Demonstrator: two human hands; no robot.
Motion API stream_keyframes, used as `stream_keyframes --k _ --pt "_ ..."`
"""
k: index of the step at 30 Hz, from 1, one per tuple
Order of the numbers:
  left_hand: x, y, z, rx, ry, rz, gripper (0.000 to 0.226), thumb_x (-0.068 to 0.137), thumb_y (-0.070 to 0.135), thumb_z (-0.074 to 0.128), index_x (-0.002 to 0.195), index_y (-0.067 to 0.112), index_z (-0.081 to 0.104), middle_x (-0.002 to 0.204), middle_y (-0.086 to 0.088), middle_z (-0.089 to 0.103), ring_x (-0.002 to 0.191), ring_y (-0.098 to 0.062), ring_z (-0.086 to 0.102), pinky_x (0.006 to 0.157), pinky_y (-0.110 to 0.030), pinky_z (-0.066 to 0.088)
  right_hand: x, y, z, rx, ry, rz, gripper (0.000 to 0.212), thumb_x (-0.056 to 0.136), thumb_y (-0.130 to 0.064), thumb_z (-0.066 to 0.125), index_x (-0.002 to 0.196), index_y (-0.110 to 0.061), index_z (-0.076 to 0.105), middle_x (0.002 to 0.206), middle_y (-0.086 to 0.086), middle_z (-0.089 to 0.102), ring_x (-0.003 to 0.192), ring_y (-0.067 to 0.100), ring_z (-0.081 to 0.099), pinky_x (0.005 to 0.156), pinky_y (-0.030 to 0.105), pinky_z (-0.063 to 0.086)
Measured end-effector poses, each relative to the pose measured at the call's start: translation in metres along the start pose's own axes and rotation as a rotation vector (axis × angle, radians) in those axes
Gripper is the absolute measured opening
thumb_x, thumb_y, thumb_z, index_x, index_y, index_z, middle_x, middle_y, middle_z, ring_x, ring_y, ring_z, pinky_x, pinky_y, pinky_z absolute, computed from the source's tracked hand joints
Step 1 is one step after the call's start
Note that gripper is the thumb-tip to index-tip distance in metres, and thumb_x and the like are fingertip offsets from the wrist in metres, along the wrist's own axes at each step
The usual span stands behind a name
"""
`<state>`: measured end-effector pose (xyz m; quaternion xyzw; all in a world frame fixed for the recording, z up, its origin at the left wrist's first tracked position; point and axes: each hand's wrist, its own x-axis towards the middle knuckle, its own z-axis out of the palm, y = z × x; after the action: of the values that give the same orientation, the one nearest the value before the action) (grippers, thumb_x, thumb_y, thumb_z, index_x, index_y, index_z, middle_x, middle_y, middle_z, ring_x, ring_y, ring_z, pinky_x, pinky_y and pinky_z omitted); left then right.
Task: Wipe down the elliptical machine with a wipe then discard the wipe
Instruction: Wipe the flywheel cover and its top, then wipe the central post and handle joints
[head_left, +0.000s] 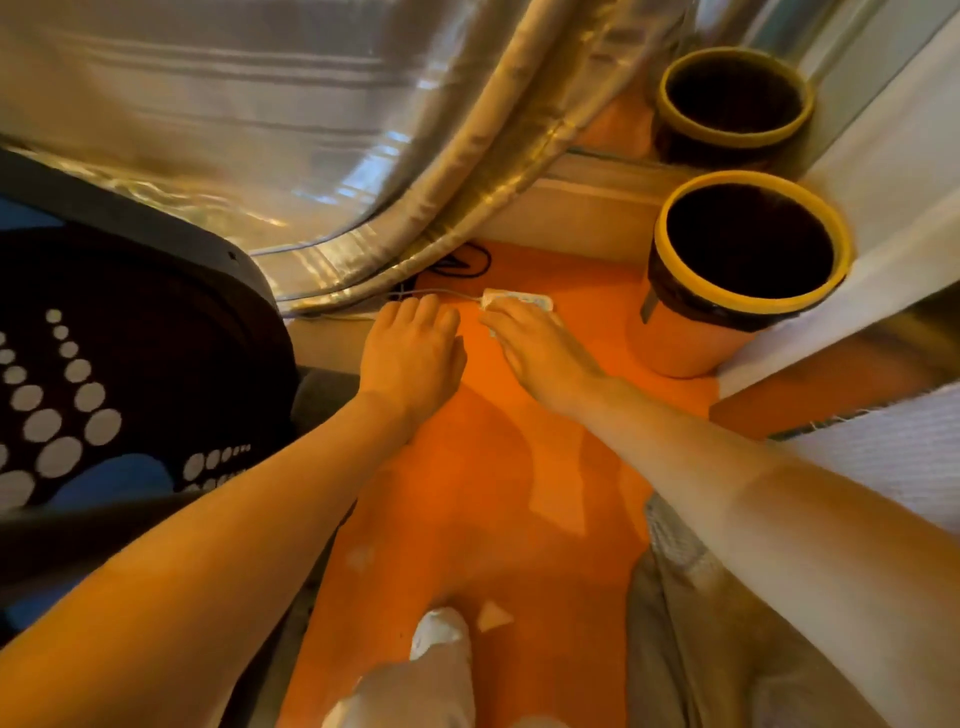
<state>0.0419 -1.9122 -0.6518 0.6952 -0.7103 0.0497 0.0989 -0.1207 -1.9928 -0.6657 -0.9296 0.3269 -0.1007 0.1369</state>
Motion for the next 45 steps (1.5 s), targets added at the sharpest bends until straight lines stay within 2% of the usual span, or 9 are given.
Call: stream_keyframes --k 3,8,13,22,32,35,38,41,45 --pt "0.011 -0.004 -0.01 -0.019 -0.035 -0.019 0.019 0.088 0.022 0.066 0.096 0.005 0.064 0.091 -0.016 0.061 0.084 -0.038 0.058 0.075 -0.042 0.044 0.001 -0.003 -0.015 -0.011 -0.055 0.034 0.04 0.093 0.0 0.055 0.132 -0.006 0.055 0.138 0.015 0.051 0.124 0.035 0.049 0.097 0.045 0.037" --pt "0.029 -0.003 -0.018 -0.056 -0.052 -0.02 0.022 0.095 0.026 0.058 0.102 0.006 0.064 0.096 -0.016 0.061 0.089 -0.037 0.058 0.083 -0.046 0.043 0.009 -0.003 -0.042 -0.042 -0.095 0.053 0.04 0.089 0.001 0.059 0.129 -0.005 0.056 0.134 0.016 0.052 0.121 0.036 0.049 0.096 0.046 0.04" --pt "0.046 0.0 -0.03 -0.094 -0.185 -0.077 0.025 0.097 0.022 0.054 0.113 0.005 0.062 0.107 -0.018 0.061 0.101 -0.038 0.057 0.092 -0.047 0.041 0.015 -0.001 -0.075 -0.081 -0.143 0.082 0.04 0.087 0.002 0.061 0.126 -0.004 0.058 0.134 0.017 0.052 0.119 0.037 0.05 0.095 0.046 0.041" --pt "0.069 0.003 -0.058 -0.092 -0.239 -0.133 0.021 0.092 0.018 0.061 0.108 0.004 0.063 0.098 -0.017 0.062 0.09 -0.039 0.059 0.084 -0.048 0.044 0.046 0.003 -0.114 -0.05 -0.26 0.02 0.042 0.081 0.006 0.063 0.122 -0.002 0.06 0.131 0.02 0.054 0.118 0.039 0.053 0.094 0.047 0.043" --pt "0.104 0.007 -0.078 -0.047 -0.22 -0.246 0.025 0.086 0.019 0.07 0.105 0.004 0.066 0.093 -0.016 0.065 0.083 -0.038 0.062 0.081 -0.046 0.049 0.095 0.035 -0.15 0.012 -0.353 -0.083 0.045 0.069 0.01 0.073 0.112 -0.001 0.065 0.119 0.02 0.061 0.102 0.039 0.062 0.083 0.045 0.052" --pt "0.11 0.013 -0.088 -0.08 -0.209 -0.356 0.026 0.082 0.018 0.076 0.103 0.004 0.067 0.091 -0.015 0.065 0.082 -0.038 0.063 0.083 -0.047 0.051 0.115 0.025 -0.168 0.001 -0.409 -0.139 0.043 0.085 0.006 0.057 0.128 0.0 0.055 0.136 0.021 0.049 0.121 0.038 0.049 0.099 0.044 0.04" --pt "0.113 0.002 -0.1 -0.092 -0.184 -0.476 0.017 0.091 0.02 0.063 0.1 0.007 0.066 0.09 -0.013 0.064 0.085 -0.037 0.062 0.091 -0.049 0.049 0.14 0.018 -0.182 0.005 -0.45 -0.164 0.044 0.097 -0.001 0.04 0.14 -0.005 0.042 0.149 0.015 0.035 0.134 0.033 0.034 0.107 0.038 0.026" --pt "0.117 -0.02 -0.11 -0.084 -0.213 -0.539 0.041 0.095 0.032 0.037 0.106 0.008 0.068 0.095 -0.012 0.066 0.09 -0.035 0.062 0.096 -0.049 0.049 0.169 0.011 -0.192 -0.005 -0.5 -0.202 0.05 0.098 -0.002 0.036 0.147 -0.008 0.033 0.154 0.013 0.028 0.14 0.03 0.027 0.11 0.038 0.021" --pt "0.131 -0.053 -0.122 -0.081 -0.205 -0.617 0.046 0.091 0.034 0.031 0.101 0.008 0.068 0.09 -0.011 0.065 0.086 -0.035 0.063 0.094 -0.048 0.049 0.216 -0.009 -0.198 0.032 -0.487 -0.242 0.047 0.1 -0.005 0.036 0.147 -0.009 0.033 0.155 0.011 0.027 0.14 0.03 0.028 0.11 0.037 0.019"
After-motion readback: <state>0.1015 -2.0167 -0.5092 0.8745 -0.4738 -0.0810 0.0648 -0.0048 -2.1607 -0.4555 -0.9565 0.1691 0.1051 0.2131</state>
